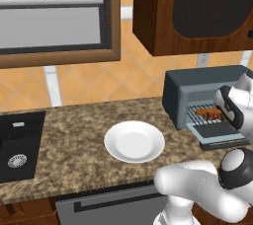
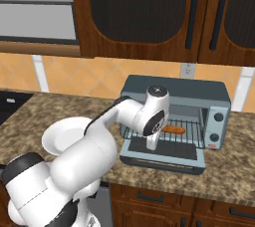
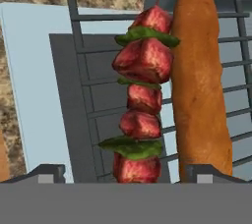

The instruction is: Pick up the kebab skewer and baguette bread, and place them inside the toaster oven. Close the toaster oven door and start by setting the timer.

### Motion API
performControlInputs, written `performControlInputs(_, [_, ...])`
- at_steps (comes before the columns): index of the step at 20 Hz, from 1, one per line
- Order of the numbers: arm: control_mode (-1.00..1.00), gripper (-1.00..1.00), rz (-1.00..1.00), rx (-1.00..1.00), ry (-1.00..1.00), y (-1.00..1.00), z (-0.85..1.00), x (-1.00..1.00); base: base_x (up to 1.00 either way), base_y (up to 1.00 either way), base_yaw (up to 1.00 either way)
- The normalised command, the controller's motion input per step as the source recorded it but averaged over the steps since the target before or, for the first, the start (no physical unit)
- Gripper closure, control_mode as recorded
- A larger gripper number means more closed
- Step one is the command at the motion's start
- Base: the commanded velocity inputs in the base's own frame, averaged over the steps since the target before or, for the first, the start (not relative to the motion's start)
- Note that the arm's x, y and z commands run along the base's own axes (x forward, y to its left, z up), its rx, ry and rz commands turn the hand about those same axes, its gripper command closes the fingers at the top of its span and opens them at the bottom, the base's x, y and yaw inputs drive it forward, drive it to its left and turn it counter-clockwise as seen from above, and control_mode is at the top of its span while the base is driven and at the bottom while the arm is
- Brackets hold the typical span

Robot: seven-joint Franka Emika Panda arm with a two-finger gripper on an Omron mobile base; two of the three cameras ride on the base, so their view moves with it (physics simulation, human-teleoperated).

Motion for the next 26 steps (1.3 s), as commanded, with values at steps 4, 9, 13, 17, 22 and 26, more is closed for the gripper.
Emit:
performControlInputs(4, [-1.0,-1.0,0.0,0.0,0.0,-0.13,0.64,-0.61,0.0,0.0,0.0])
performControlInputs(9, [-1.0,-1.0,-0.08,0.07,0.04,-0.02,0.24,-0.77,0.0,0.0,0.0])
performControlInputs(13, [-1.0,-1.0,-0.56,0.17,0.24,0.08,0.01,-0.63,0.0,0.0,0.0])
performControlInputs(17, [-1.0,-1.0,-0.74,0.08,0.32,0.0,-0.09,-0.41,0.0,0.0,0.0])
performControlInputs(22, [-1.0,-1.0,-0.79,0.0,0.2,0.0,-0.21,0.0,0.0,0.0,0.0])
performControlInputs(26, [-1.0,-1.0,-0.73,0.0,0.03,-0.01,-0.37,0.0,0.0,0.0,0.0])
